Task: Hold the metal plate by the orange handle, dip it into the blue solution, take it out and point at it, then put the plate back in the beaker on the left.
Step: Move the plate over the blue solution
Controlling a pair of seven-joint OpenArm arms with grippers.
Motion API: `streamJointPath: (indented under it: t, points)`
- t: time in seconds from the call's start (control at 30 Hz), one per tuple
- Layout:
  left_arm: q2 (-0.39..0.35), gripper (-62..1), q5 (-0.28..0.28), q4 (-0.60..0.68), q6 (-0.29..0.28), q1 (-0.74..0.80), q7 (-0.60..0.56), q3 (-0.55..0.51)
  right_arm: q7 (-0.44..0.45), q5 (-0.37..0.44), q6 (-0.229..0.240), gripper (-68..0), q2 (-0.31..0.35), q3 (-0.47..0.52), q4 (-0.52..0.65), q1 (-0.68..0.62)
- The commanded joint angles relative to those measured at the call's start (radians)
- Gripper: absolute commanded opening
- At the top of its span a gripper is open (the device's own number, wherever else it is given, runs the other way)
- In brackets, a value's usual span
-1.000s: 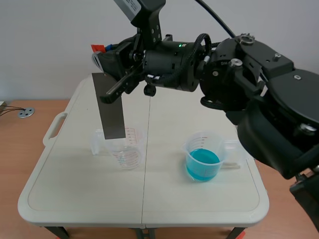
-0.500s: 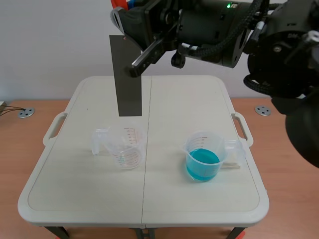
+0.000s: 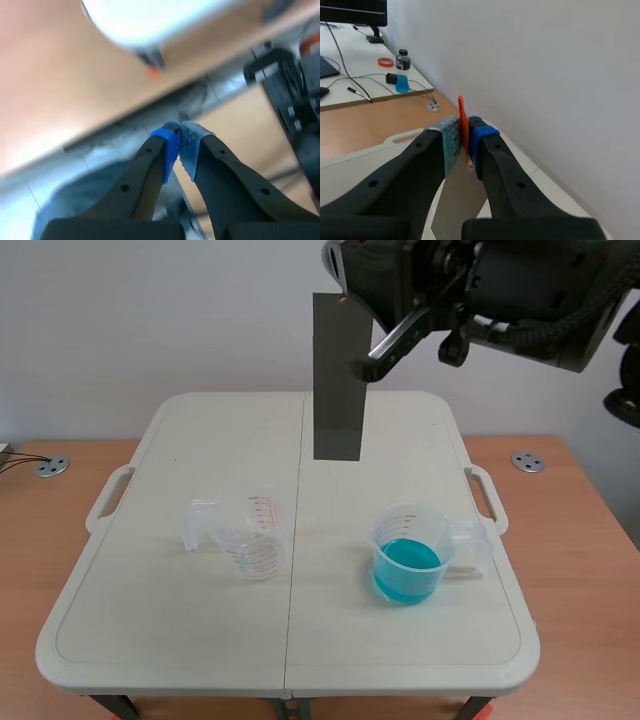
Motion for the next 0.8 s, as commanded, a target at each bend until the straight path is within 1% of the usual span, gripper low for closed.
streamJointPath:
  t: [0.0, 0.13, 0.2, 0.27, 0.3, 0.4, 0.5, 0.53, 0.7, 0.77]
  points:
    - [-0.009, -59.4, -0.003, 0.023, 0.000, -0.016, -0.013, -0.005, 0.026, 0.019, 0.003, -66.2, 0.019, 0.020, 0.024, -0.005]
    - [-0.036, -59.4, -0.019, 0.063, 0.000, -0.079, -0.013, -0.005, 0.034, 0.043, 0.006, -66.2, 0.048, 0.074, 0.043, -0.049]
    - [-0.047, -59.4, -0.024, 0.077, 0.000, -0.122, -0.013, -0.004, 0.043, 0.043, 0.010, -66.2, 0.062, 0.099, 0.056, -0.071]
    - [-0.051, -59.4, -0.040, 0.084, -0.008, -0.171, -0.013, -0.004, 0.057, 0.043, 0.010, -66.2, 0.076, 0.124, 0.068, -0.096]
    - [-0.051, -59.4, -0.049, 0.086, -0.016, -0.197, -0.013, -0.004, 0.065, 0.043, 0.010, -66.2, 0.080, 0.136, 0.074, -0.108]
    - [-0.051, -59.4, -0.052, 0.086, -0.069, -0.277, -0.012, 0.011, 0.077, 0.045, 0.015, -66.2, 0.092, 0.171, 0.089, -0.143]
    - [-0.051, -59.4, -0.052, 0.086, -0.103, -0.352, -0.008, 0.042, 0.079, 0.058, 0.044, -66.2, 0.094, 0.206, 0.097, -0.176]
    - [-0.051, -59.4, -0.052, 0.086, -0.108, -0.374, -0.007, 0.056, 0.079, 0.059, 0.053, -66.2, 0.094, 0.218, 0.100, -0.187]
    - [-0.050, -59.4, -0.051, 0.086, -0.143, -0.475, -0.005, 0.146, 0.084, 0.060, 0.064, -66.2, 0.094, 0.271, 0.113, -0.239]
    - [-0.050, -59.4, -0.048, 0.086, -0.156, -0.516, -0.004, 0.192, 0.084, 0.060, 0.081, -66.2, 0.094, 0.290, 0.114, -0.256]
